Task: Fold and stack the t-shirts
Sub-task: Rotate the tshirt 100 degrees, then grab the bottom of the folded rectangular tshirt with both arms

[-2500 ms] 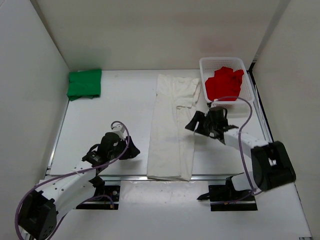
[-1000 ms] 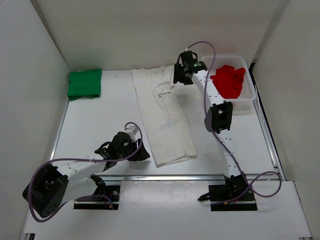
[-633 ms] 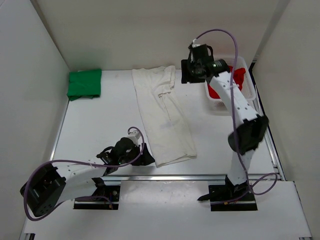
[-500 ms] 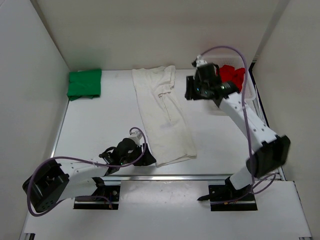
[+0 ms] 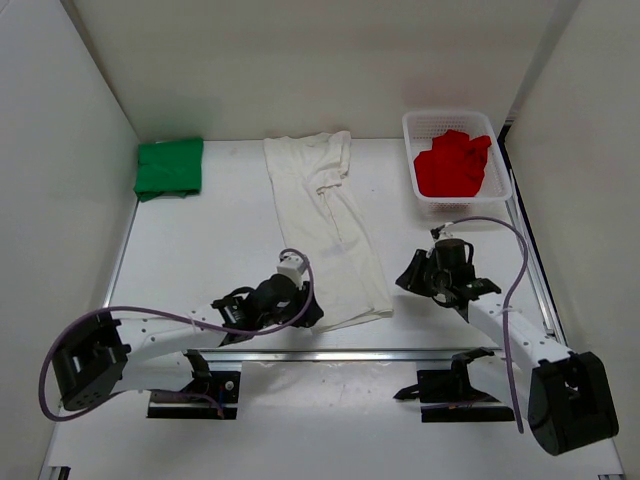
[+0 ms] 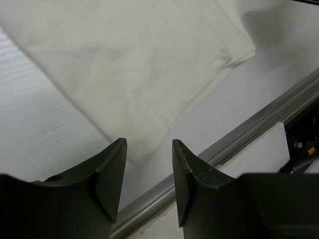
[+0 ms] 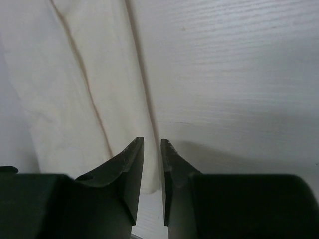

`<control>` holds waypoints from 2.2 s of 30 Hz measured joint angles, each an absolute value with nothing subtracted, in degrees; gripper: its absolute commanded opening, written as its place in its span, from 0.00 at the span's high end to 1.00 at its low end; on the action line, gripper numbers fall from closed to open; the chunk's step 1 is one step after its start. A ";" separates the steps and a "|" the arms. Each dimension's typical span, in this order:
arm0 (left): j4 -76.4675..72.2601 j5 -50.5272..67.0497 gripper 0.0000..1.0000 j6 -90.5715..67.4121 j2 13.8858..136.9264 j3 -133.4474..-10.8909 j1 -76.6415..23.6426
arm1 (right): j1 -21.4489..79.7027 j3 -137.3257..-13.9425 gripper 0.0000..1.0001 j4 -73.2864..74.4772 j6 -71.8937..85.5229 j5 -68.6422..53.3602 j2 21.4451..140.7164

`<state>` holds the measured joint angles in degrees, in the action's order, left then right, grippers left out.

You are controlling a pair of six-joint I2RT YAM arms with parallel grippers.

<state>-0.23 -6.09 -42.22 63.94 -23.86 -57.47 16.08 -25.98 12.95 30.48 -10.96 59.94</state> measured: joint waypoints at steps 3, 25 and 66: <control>1.83 -9.06 0.54 -39.40 68.12 -29.08 -59.99 | 15.73 -23.99 0.80 9.26 32.03 -12.69 56.16; 13.61 -21.76 0.45 -23.00 81.43 -39.53 -72.16 | 14.22 -17.87 0.79 3.86 32.99 -19.40 50.65; 16.51 -26.30 0.98 -20.27 79.99 -37.58 -75.24 | 19.16 -17.19 0.62 2.96 32.84 -19.31 58.11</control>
